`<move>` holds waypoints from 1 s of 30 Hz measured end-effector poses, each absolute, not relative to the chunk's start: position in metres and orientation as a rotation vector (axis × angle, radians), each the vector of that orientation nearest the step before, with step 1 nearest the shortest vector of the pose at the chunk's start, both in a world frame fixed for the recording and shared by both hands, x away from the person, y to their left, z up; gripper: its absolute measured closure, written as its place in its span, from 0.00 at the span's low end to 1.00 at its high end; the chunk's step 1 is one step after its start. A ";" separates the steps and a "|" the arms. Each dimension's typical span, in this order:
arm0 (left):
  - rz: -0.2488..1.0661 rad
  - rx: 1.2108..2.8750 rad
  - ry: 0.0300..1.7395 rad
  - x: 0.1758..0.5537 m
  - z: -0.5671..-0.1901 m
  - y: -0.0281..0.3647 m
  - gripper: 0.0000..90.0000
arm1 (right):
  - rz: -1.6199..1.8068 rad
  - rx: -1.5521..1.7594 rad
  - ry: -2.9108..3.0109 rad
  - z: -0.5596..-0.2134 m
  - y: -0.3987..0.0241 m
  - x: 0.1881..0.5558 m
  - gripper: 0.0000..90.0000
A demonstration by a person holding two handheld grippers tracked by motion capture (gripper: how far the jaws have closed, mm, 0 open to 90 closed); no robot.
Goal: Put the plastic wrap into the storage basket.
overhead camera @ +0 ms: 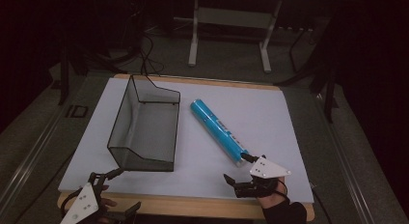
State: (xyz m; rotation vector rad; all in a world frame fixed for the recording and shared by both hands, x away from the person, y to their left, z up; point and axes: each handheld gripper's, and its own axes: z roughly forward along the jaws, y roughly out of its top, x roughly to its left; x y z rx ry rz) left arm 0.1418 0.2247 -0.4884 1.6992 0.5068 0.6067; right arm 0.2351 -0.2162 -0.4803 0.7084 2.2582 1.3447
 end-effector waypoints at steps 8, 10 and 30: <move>0.609 1.692 0.507 0.142 -0.488 0.226 0.00 | 1.362 0.716 2.281 -0.477 -0.206 0.233 0.12; 0.609 1.689 0.505 0.142 -0.488 0.227 0.00 | 1.374 0.715 2.277 -0.476 -0.205 0.233 0.12; 0.588 1.686 0.512 0.140 -0.488 0.223 0.00 | 1.307 0.729 2.311 -0.443 -0.188 0.253 0.17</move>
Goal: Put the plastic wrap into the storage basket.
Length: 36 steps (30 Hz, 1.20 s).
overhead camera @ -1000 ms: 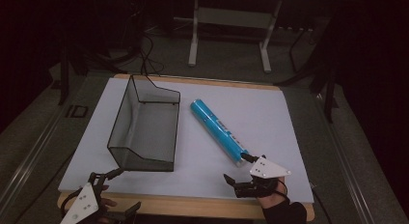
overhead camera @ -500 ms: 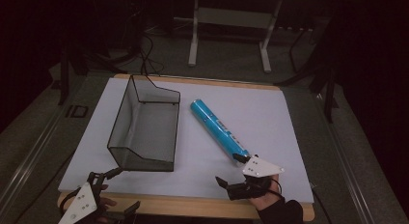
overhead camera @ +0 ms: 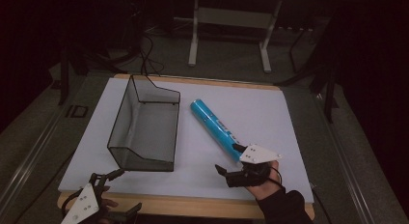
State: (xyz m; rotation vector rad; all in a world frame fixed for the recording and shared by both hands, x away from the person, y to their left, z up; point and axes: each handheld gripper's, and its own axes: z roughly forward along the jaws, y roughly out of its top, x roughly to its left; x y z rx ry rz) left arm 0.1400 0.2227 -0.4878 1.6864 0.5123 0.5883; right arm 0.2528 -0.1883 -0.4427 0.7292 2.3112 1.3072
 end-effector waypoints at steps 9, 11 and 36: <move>0.579 1.683 0.520 0.138 -0.487 0.223 0.00 | 1.267 0.755 2.296 -0.420 -0.188 0.286 0.29; 0.579 1.681 0.522 0.138 -0.487 0.224 0.00 | 1.261 0.762 2.287 -0.417 -0.187 0.290 0.26; 0.578 1.688 0.541 0.135 -0.485 0.223 0.00 | 1.027 0.921 2.513 -0.440 -0.153 0.392 0.16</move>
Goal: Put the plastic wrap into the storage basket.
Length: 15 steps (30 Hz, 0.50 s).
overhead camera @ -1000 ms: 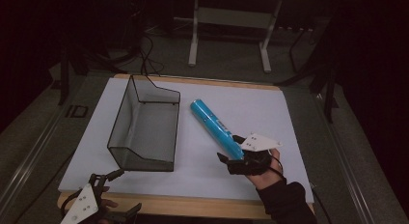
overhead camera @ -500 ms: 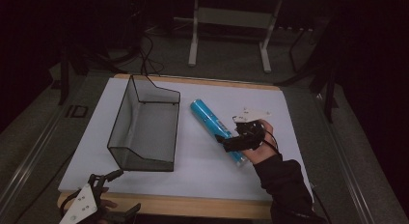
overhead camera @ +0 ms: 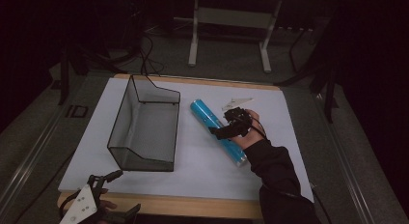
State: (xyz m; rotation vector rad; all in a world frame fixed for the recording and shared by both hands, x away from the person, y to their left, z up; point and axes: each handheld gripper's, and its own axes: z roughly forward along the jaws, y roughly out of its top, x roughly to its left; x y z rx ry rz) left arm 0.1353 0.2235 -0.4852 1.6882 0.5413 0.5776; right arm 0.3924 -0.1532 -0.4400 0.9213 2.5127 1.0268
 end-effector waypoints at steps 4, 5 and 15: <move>0.575 1.690 0.541 0.135 -0.485 0.224 0.00 | 0.980 0.957 2.540 -0.450 -0.152 0.405 0.18; 0.574 1.690 0.540 0.135 -0.485 0.224 0.00 | 0.970 0.967 2.552 -0.453 -0.151 0.407 0.17; 0.578 1.696 0.530 0.135 -0.485 0.222 0.00 | 0.852 1.059 2.653 -0.473 -0.147 0.427 0.21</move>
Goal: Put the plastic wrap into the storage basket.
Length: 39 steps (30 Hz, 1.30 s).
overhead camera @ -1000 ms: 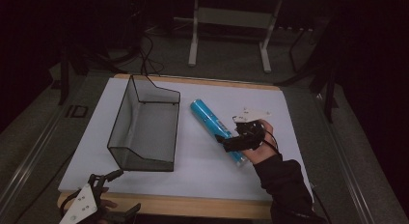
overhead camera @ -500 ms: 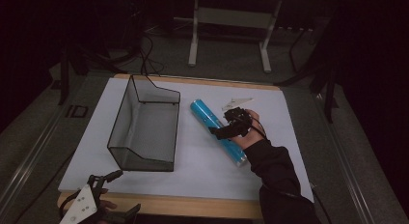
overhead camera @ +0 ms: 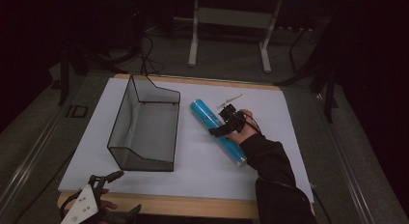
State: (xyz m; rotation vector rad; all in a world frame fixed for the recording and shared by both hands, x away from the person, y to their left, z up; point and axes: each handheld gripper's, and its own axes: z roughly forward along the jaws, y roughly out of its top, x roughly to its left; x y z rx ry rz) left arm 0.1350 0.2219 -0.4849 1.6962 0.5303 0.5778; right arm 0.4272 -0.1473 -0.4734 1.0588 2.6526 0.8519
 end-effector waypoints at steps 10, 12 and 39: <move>0.586 1.710 0.527 0.135 -0.486 0.221 0.00 | 0.674 1.162 2.732 -0.489 -0.141 0.448 0.25; 0.587 1.706 0.526 0.135 -0.485 0.221 0.00 | 0.631 1.168 2.742 -0.493 -0.139 0.450 0.26; 0.579 1.713 0.534 0.136 -0.486 0.221 0.00 | 0.180 1.293 2.778 -0.511 -0.109 0.470 0.35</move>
